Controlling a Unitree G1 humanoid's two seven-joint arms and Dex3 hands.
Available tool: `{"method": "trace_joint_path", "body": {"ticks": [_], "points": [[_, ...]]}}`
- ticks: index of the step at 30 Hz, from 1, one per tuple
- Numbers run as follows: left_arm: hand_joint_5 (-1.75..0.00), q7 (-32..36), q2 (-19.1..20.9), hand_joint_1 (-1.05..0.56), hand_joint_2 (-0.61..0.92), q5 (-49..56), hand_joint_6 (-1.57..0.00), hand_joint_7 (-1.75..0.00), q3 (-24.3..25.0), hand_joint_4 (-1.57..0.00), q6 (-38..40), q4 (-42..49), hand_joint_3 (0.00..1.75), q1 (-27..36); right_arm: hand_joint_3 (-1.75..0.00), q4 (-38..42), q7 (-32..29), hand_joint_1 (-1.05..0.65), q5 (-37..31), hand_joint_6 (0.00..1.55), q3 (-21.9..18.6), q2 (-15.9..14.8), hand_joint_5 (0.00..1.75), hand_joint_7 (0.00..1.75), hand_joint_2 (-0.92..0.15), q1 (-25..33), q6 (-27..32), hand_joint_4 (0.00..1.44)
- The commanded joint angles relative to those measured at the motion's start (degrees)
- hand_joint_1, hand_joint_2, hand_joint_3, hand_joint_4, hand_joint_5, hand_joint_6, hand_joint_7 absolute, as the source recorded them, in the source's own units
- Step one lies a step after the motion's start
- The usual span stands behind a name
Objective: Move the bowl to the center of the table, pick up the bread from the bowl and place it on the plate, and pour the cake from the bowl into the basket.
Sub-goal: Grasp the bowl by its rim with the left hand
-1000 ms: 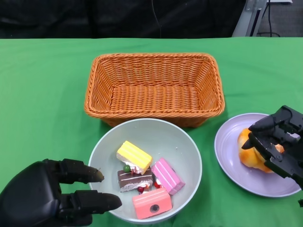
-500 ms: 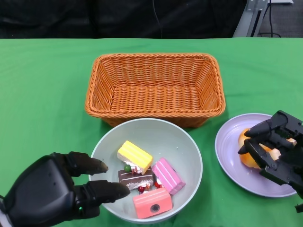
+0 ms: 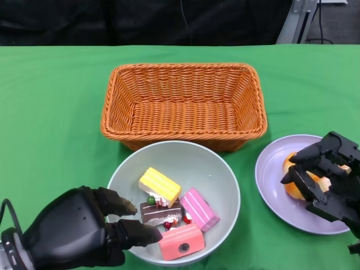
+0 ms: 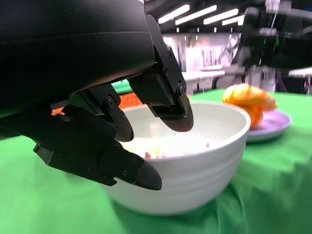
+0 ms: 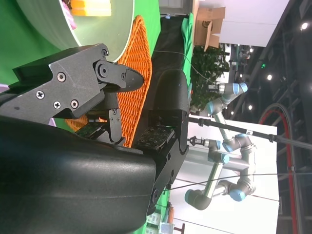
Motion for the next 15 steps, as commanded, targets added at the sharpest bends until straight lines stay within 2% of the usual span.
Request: {"method": "trace_joint_path", "body": {"ticks": [1, 10, 15], "points": [[0.00, -1.7, 0.9, -0.38, 0.78, 0.4, -0.88, -0.01, -1.3, -0.96, 1.3, 1.3, 0.00, -1.3, -0.72, -1.0, -0.8, 0.00, 0.0, 0.69, -0.3, 0.0, 1.40, 1.15, -0.68, 0.5, 0.0, 0.68], [0.00, -3.7, 0.9, -0.40, 0.78, 1.1, -0.82, 0.00, -3.8, -0.89, 5.0, 3.2, 0.00, -2.4, -0.76, -2.0, -1.2, 0.00, 0.1, 0.69, 0.2, 0.2, 1.40, 1.15, -0.66, 1.1, 0.5, 0.69], [0.00, -3.5, -0.4, -0.40, 0.78, 1.1, -0.82, 0.00, -5.0, -0.87, 8.0, 4.9, 0.00, -3.1, -0.79, -2.6, -0.9, 0.00, 0.3, 0.69, 0.6, 0.0, 1.41, 1.15, -0.64, 1.3, 0.9, 0.68]]}}
